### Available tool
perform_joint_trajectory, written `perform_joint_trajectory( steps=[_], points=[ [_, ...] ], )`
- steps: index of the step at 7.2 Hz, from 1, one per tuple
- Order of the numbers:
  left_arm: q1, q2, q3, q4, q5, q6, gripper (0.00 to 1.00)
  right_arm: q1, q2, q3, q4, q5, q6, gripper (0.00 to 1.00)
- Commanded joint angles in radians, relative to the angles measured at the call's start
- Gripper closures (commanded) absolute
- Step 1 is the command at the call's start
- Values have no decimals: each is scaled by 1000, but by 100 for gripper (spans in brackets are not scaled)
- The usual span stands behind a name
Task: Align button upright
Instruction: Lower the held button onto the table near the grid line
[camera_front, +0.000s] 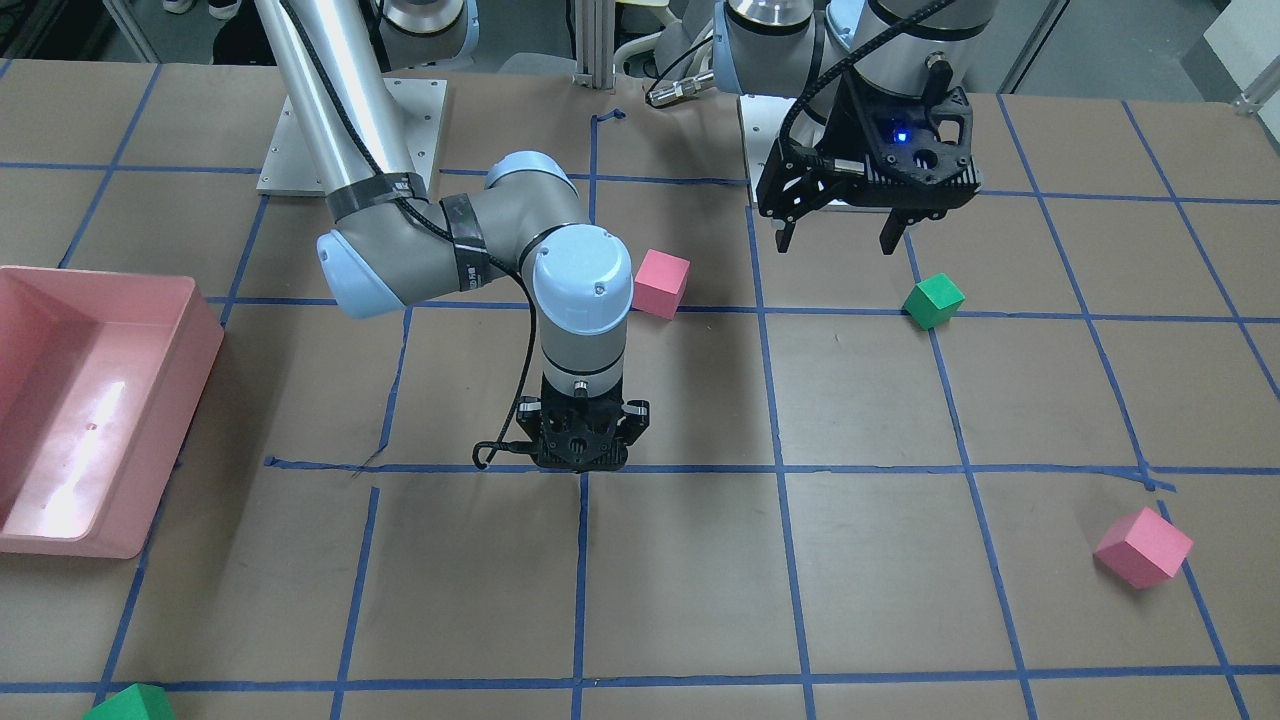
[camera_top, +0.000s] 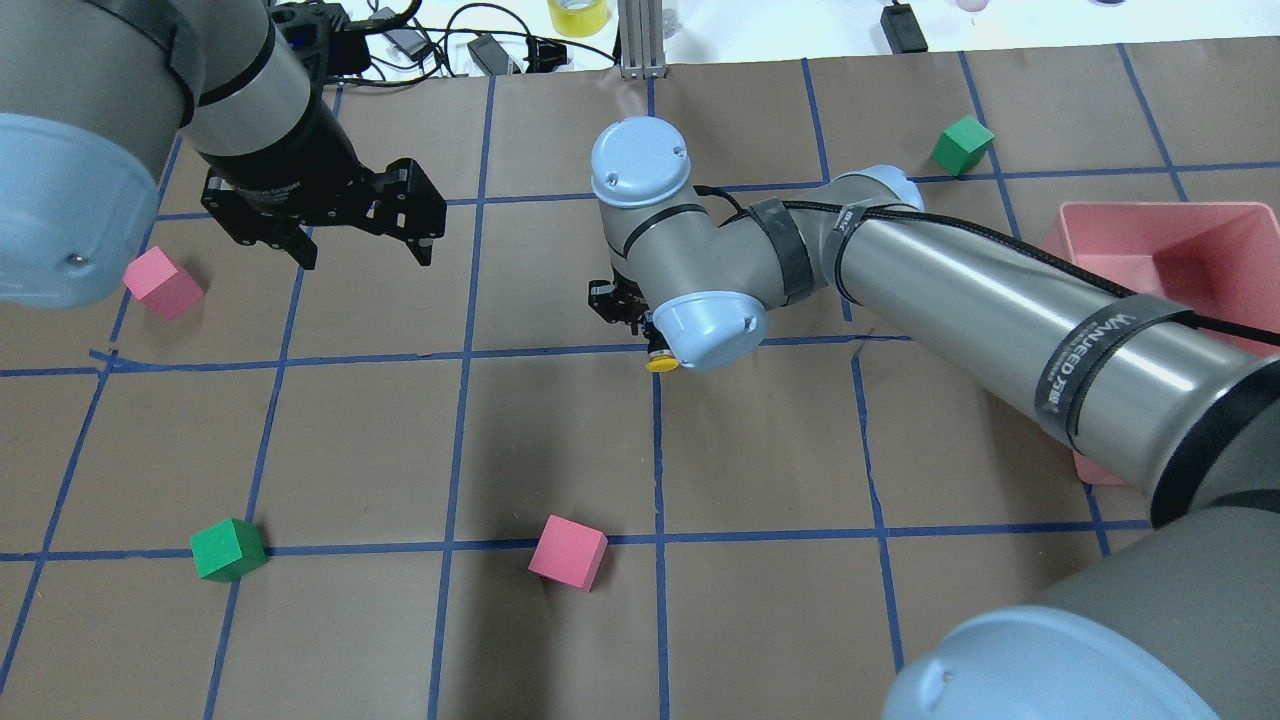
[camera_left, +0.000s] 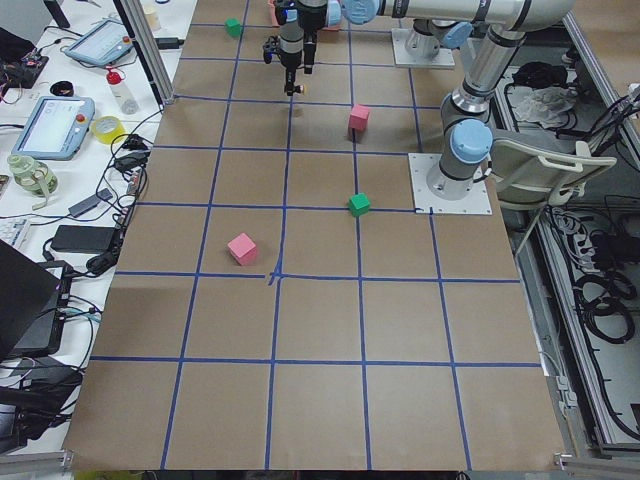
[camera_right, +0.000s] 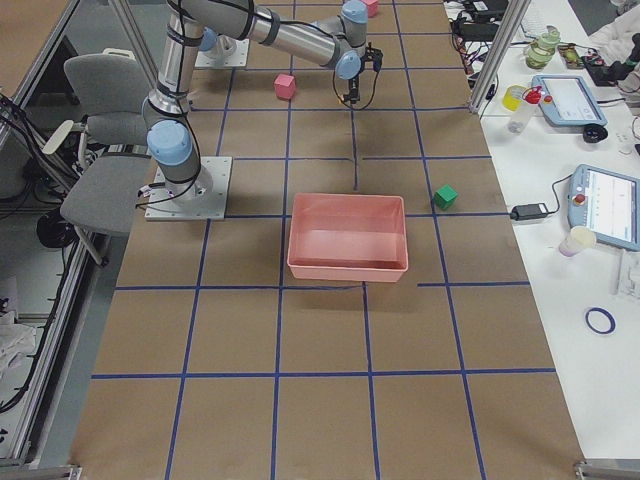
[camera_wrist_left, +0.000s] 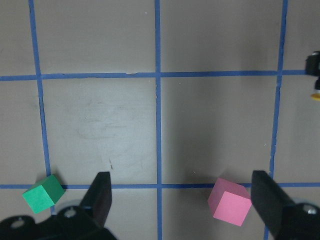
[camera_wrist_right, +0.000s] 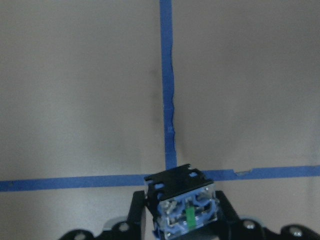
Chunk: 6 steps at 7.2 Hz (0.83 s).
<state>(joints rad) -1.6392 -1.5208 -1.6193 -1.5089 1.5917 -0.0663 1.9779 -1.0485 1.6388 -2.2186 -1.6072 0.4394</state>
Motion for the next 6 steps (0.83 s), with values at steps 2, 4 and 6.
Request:
perform_joint_trajectory(
  steps=[2, 4, 6],
  points=[
    [-5, 4, -7, 13, -2, 8, 0, 6, 30, -1, -6, 45, 4, 100],
    [-7, 5, -8, 16, -10, 6, 0, 6, 36, 1, -6, 44, 2, 100],
    [-7, 2, -8, 16, -9, 0, 0, 6, 38, 4, -6, 44, 2, 91]
  ],
)
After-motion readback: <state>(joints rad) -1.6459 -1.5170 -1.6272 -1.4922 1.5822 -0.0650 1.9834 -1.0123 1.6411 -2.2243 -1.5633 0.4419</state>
